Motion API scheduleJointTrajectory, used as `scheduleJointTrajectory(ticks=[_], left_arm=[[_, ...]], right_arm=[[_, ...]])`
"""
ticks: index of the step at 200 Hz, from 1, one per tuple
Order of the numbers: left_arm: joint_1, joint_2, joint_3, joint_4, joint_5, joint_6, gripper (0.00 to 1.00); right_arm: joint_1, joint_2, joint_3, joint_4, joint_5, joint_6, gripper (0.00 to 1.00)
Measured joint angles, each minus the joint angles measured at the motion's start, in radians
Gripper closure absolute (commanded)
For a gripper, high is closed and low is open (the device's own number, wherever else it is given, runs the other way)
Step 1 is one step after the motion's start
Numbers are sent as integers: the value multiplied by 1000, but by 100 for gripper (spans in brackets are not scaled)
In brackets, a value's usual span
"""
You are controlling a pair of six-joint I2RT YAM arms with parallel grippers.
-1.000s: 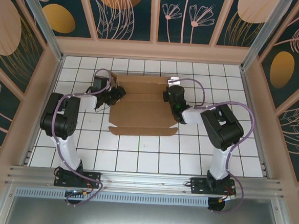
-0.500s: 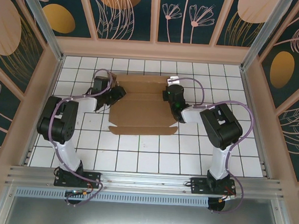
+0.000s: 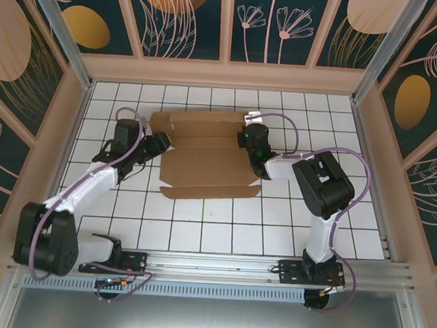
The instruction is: Fold the paper box
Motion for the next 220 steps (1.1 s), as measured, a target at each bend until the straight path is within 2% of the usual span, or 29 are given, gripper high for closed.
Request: scheduleJointTrajectory(ticks=[26, 50, 68, 83, 106, 128, 170, 220], left_arm=[[25, -83, 66, -122, -111, 64, 49], [126, -95, 111, -142, -176, 98, 52], [198, -35, 134, -140, -210, 120, 59], [209, 56, 161, -122, -217, 161, 60], [209, 201, 177, -63, -181, 262, 53], [209, 286, 176, -11, -120, 414, 47], [209, 334, 176, 101, -26, 603, 46], [209, 347, 164, 190, 92, 700, 47]], right_arm=[[-1, 0, 0, 0, -5, 0, 95], [-1, 0, 0, 0, -6, -1, 95], [-2, 0, 0, 0, -7, -4, 94], [-2, 0, 0, 0, -11, -5, 94], [-3, 0, 0, 1, -19, -8, 94], [-4, 0, 0, 1, -24, -8, 94], [-6, 0, 1, 1, -35, -8, 94], [-8, 0, 4, -2, -47, -8, 93]])
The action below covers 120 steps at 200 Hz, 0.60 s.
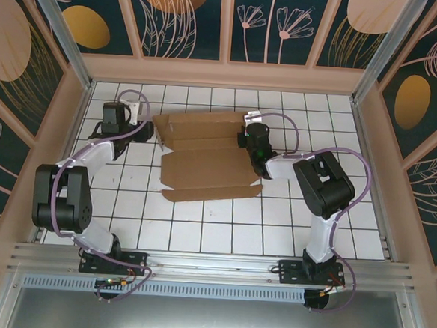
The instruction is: Fold the paper box
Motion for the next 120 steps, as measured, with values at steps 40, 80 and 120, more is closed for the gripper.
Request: scheduleJointTrajectory(ticks=[40, 80, 120], left_arm=[[-29, -27, -61, 47, 35, 51, 47], [-90, -29, -64, 47, 35, 93, 47], [-130, -30, -71, 50, 42, 108, 45]], right_arm=[[0, 0, 2, -5, -4, 0, 93], [-1, 0, 6, -13, -5, 0, 93], [-1, 0, 7, -14, -8, 0, 92]])
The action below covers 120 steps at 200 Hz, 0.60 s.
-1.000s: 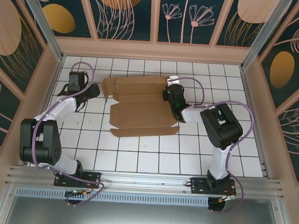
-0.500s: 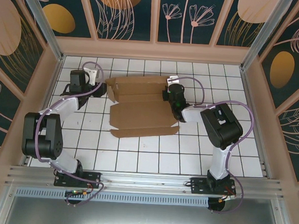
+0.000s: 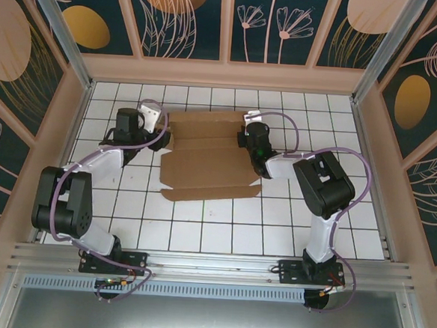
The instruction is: Fold the paper box
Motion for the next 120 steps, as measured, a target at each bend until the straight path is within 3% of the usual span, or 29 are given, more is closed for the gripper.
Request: scheduleJointTrajectory(ticks=[42, 81, 120], left_arm=[[-3, -2, -12, 7, 14, 20, 46], [-3, -35, -44, 11, 38, 72, 62], [-11, -58, -57, 11, 120, 100, 61]], right_arm=[[0, 0, 2, -1, -3, 0, 92], [0, 0, 2, -2, -5, 0, 92], [0, 3, 9, -8, -19, 0, 92]])
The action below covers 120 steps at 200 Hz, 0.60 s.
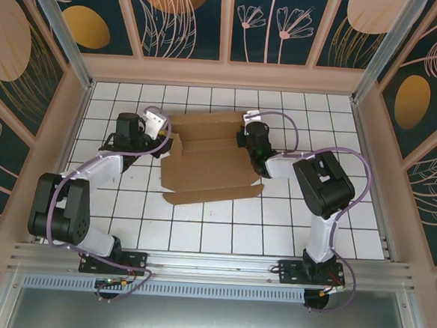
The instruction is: Fold the paper box
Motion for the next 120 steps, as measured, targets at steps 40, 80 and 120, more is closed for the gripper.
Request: scheduleJointTrajectory(ticks=[40, 80, 120], left_arm=[[-25, 0, 0, 5, -56, -5, 48], [-50, 16, -5, 42, -242, -31, 48], [-50, 50, -5, 50, -299, -63, 54]], right_arm=[[0, 3, 6, -3, -4, 0, 92], [0, 3, 6, -3, -7, 0, 92], [0, 8, 13, -4, -8, 0, 92]])
